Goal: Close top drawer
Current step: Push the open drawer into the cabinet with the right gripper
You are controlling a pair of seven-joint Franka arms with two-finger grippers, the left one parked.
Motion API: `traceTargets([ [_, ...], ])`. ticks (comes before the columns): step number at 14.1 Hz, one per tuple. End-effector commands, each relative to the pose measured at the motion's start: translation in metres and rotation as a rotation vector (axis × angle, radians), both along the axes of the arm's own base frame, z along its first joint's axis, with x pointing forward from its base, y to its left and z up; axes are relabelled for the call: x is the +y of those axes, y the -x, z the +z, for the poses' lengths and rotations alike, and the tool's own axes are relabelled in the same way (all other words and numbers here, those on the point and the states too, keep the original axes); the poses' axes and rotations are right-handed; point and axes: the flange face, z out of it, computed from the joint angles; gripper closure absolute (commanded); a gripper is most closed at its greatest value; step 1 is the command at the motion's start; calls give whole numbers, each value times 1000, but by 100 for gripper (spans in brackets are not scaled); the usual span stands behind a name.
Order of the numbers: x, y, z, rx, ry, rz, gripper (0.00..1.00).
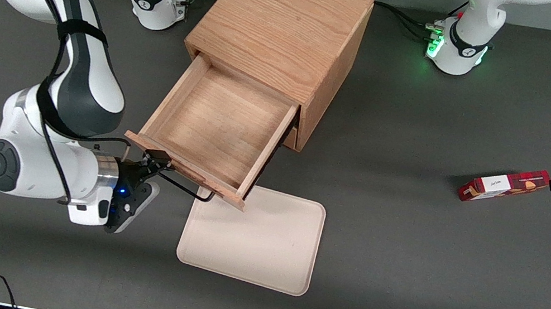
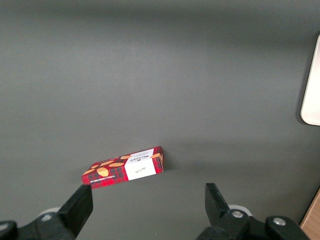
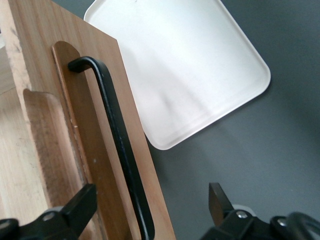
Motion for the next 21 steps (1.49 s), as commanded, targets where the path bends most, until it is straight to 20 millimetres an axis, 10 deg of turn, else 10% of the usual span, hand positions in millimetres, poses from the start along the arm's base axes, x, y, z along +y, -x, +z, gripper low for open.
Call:
traceTargets([
  [1, 4, -7, -11, -14, -7, 7, 0],
  [13, 2, -14, -36, -33, 20, 17, 0],
  [21, 39, -2, -34, -63, 83, 80, 0],
])
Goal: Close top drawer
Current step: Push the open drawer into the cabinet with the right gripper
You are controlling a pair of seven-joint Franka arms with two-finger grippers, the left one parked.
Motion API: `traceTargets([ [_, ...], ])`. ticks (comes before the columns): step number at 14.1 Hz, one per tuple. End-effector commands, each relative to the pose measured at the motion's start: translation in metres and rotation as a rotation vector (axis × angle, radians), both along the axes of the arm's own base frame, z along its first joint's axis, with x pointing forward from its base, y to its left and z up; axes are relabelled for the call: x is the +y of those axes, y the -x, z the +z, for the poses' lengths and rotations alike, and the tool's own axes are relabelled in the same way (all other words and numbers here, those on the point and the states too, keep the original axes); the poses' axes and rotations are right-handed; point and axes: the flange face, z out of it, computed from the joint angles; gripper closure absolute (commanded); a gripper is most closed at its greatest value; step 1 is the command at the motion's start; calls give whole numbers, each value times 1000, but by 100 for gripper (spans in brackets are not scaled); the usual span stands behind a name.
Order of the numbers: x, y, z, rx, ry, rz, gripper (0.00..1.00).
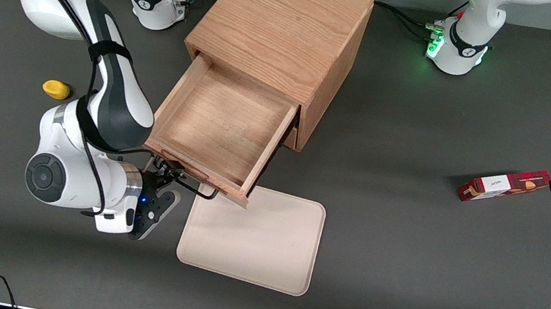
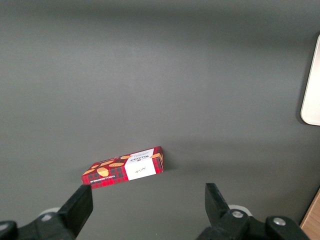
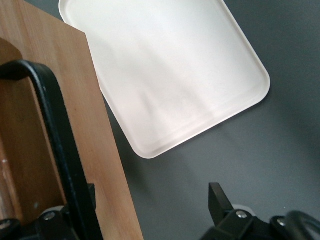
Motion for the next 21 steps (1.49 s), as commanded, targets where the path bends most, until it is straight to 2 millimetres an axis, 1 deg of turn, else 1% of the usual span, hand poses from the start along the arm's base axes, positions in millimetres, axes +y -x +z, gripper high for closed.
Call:
traceTargets([
  [1, 14, 2, 7, -25, 17, 25, 0],
  [4, 18, 10, 9, -14, 27, 36, 0],
  [6, 36, 19, 17, -34, 52, 74, 0],
  [7, 40, 25, 14, -22, 60, 78, 0],
  [14, 46, 57, 16, -28, 88, 98, 0],
  [17, 51, 71, 18, -37, 94, 110, 0],
  [21, 53, 91, 22, -49, 97, 117, 0],
])
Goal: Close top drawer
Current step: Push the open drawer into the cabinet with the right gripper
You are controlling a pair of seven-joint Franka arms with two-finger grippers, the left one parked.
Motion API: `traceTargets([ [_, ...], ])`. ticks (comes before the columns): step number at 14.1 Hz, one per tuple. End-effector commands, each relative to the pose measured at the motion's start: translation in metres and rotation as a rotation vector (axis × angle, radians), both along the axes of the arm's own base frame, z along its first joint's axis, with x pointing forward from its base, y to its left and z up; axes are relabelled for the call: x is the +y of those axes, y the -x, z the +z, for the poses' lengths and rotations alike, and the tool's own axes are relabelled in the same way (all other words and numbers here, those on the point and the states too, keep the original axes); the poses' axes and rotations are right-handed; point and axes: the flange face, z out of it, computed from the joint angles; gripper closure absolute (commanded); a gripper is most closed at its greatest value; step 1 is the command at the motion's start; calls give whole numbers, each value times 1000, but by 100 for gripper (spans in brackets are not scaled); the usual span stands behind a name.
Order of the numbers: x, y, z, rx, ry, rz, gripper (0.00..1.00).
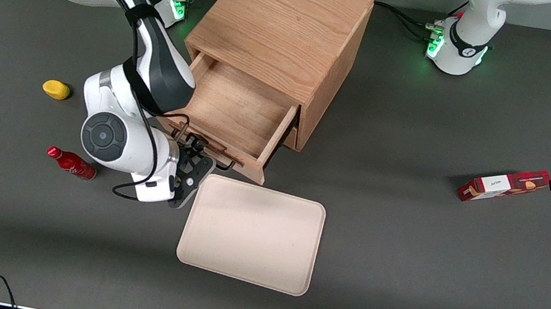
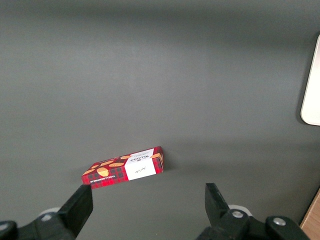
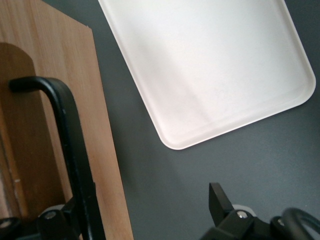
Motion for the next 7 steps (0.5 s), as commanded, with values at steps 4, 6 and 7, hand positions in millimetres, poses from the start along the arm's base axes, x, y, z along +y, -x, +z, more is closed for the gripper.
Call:
traceTargets([
  [4, 10, 43, 9, -22, 26, 10, 0],
  [6, 11, 54, 6, -27, 27, 15, 0],
  [7, 16, 60, 7, -30, 30, 23, 0],
])
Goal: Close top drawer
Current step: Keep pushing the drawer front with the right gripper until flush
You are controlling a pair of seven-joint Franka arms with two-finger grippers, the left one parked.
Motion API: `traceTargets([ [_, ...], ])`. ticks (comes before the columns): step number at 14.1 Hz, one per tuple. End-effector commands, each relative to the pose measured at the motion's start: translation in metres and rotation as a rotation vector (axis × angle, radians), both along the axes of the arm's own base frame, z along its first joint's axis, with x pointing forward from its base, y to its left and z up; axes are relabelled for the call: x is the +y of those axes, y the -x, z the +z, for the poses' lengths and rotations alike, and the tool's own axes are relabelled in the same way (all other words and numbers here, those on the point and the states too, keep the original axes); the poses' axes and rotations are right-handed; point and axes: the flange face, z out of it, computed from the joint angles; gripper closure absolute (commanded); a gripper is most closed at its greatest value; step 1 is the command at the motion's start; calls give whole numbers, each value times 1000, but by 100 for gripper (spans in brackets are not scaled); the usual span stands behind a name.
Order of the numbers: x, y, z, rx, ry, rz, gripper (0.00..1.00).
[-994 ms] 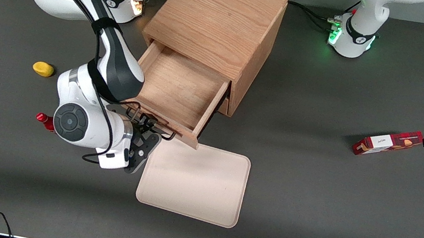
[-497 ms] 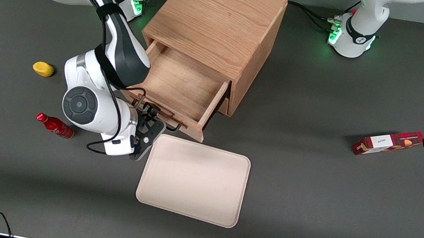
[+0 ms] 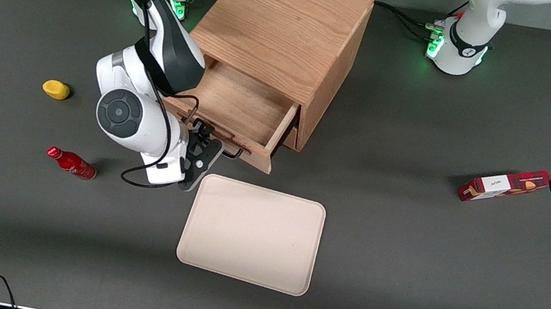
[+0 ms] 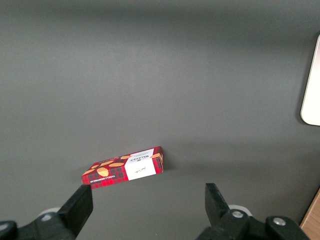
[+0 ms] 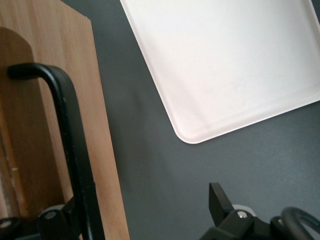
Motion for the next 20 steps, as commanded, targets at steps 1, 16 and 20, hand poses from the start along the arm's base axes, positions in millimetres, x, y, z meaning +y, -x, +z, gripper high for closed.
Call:
traceTargets([
  [1, 6, 27, 6, -11, 16, -9, 0],
  [16, 69, 93, 16, 14, 9, -17, 0],
  [20, 77, 115, 16, 15, 25, 8, 0],
])
